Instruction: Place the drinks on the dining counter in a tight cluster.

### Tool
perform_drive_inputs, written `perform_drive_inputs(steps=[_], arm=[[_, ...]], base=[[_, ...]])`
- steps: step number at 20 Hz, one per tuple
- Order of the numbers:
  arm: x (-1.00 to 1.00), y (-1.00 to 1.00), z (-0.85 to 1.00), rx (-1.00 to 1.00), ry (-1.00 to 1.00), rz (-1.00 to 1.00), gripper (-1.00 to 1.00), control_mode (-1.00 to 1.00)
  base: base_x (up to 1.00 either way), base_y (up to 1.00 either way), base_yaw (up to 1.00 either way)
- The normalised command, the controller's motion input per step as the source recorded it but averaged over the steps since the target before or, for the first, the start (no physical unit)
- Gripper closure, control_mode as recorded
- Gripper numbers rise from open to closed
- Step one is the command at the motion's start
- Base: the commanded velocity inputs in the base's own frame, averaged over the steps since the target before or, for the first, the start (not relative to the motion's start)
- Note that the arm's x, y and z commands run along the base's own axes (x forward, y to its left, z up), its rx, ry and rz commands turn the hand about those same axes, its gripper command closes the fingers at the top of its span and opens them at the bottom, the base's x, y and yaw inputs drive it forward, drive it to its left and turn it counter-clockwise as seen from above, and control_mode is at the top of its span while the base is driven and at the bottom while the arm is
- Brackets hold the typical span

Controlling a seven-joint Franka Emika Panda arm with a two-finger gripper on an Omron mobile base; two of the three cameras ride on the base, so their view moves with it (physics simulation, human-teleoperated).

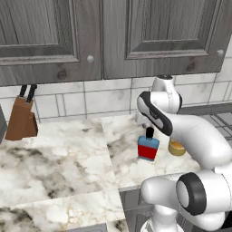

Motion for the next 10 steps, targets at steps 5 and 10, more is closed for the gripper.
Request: perform_drive_inputs(steps=[5,10], arm=[[0.00,0.00,-0.16,0.00,0.00,0.00,-1.00,-1.00],[0.00,0.00,-0.25,0.00,0.01,0.00,-1.00,-1.00]], base=[[0.00,0.00,0.00],[0.00,0.00,0.00]])
